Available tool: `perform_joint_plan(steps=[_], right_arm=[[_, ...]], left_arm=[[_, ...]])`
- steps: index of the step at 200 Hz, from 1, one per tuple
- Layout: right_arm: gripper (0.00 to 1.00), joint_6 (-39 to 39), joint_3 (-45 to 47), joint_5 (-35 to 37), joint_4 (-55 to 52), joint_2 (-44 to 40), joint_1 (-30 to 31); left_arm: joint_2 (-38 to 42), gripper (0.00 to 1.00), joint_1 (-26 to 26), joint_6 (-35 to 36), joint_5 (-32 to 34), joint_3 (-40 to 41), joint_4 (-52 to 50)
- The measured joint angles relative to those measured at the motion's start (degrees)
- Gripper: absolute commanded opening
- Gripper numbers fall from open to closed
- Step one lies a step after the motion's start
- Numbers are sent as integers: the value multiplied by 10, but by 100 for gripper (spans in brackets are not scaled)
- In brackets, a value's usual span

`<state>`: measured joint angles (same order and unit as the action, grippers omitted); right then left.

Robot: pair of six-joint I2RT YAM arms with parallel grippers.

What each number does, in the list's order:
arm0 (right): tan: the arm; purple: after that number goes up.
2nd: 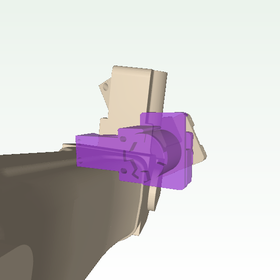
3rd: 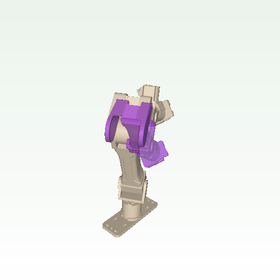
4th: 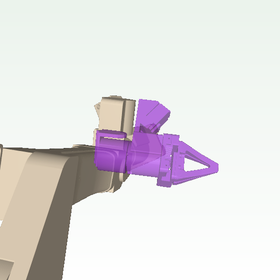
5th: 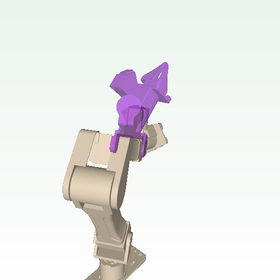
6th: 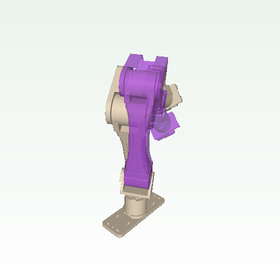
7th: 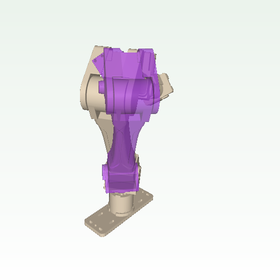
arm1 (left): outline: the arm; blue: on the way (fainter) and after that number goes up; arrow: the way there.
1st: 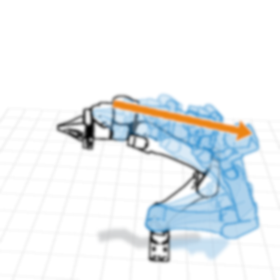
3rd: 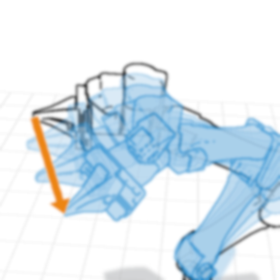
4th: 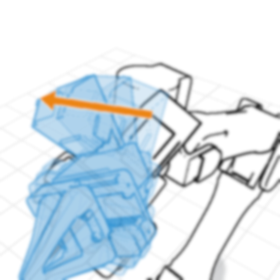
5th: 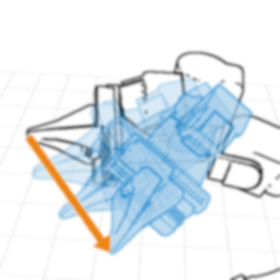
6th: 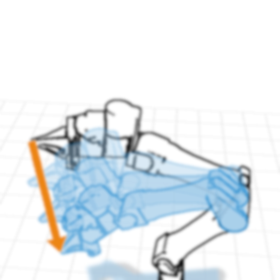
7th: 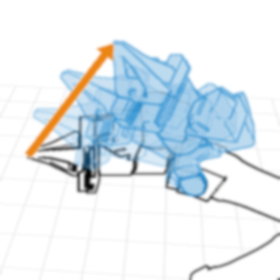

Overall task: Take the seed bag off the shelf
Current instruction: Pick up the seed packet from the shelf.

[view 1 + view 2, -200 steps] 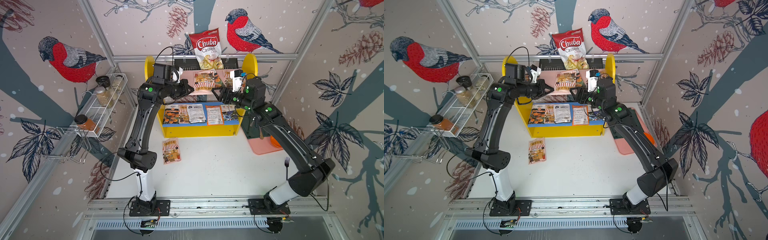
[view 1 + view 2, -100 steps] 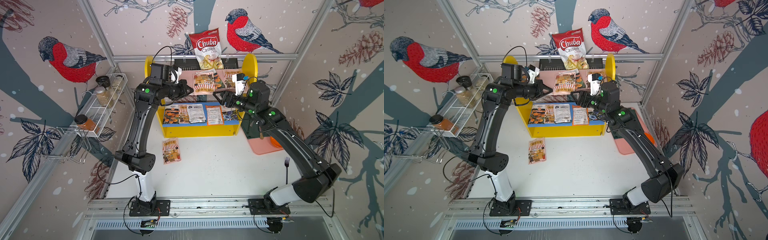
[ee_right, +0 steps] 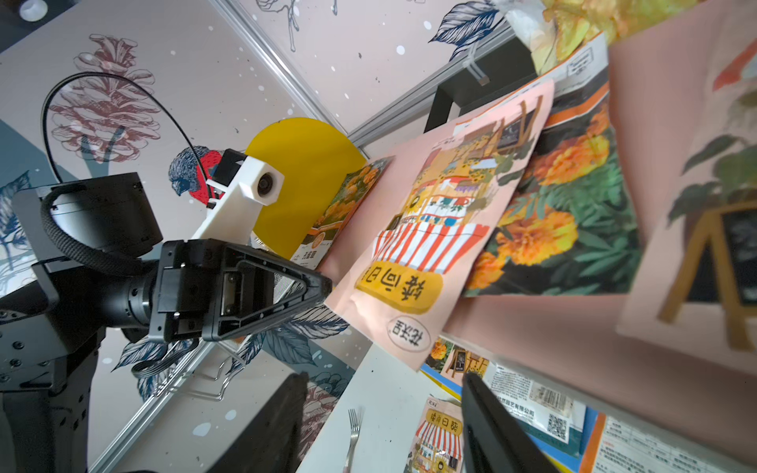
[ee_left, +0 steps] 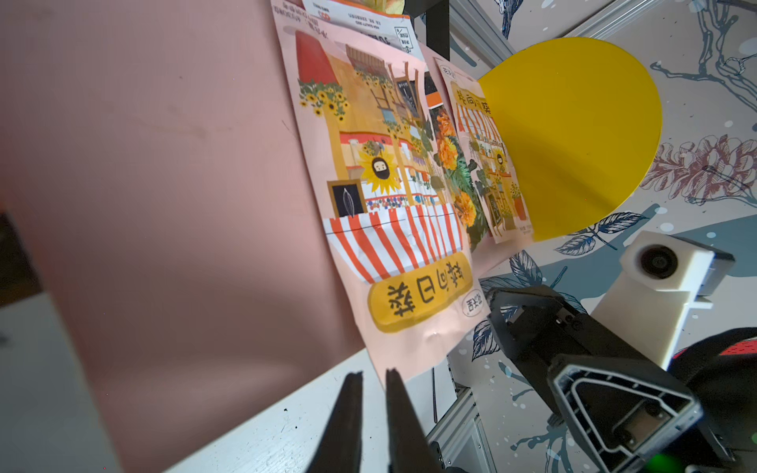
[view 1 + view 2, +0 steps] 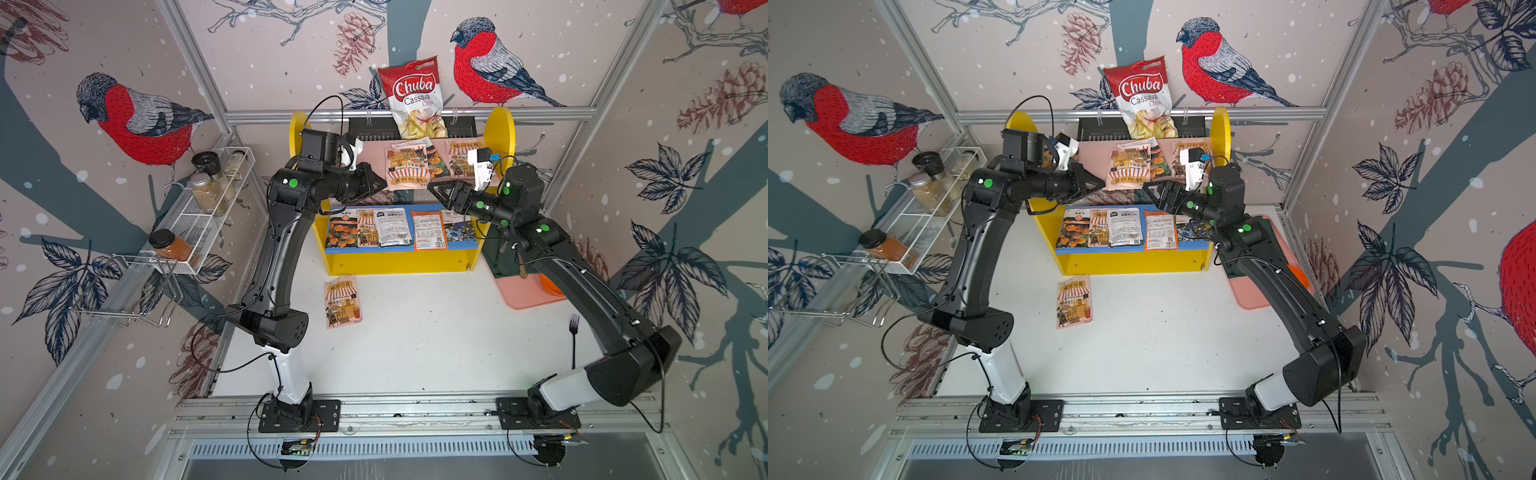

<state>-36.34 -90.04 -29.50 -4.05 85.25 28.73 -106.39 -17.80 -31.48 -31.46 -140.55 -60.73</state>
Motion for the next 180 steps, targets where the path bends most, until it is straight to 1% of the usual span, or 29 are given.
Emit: perform_joint_plan(steps=[34, 46, 66, 88, 106, 119, 134, 150, 154, 180], right_arm=[[61, -16, 1, -31, 21, 14, -4], [60, -29, 2, -38, 27, 17, -5], [58, -32, 5, -44, 36, 20, -6], [57, -43, 6, -52, 45, 25, -7], [57, -47, 6, -57, 56, 31, -7], [56, -58, 5, -62, 58, 35, -8], [55, -61, 5, -66, 64, 40, -11], [54, -73, 5, -75, 73, 44, -16], [54, -74, 5, -79, 75, 45, -17], [53, -88, 2, -93, 84, 52, -21]], left_arm=[[14, 32, 3, 3, 0, -2, 0], [19, 38, 4, 4, 2, -2, 0], [30, 44, 5, 4, 2, -1, 0], [46, 56, 5, 8, 2, 8, 0], [66, 69, 6, 15, 2, 38, 2], [81, 76, 6, 15, 2, 63, 5], [99, 85, 6, 19, 2, 87, 10], [120, 93, 6, 22, 2, 111, 20], [125, 96, 6, 24, 2, 116, 20], [163, 97, 6, 35, 0, 152, 34]])
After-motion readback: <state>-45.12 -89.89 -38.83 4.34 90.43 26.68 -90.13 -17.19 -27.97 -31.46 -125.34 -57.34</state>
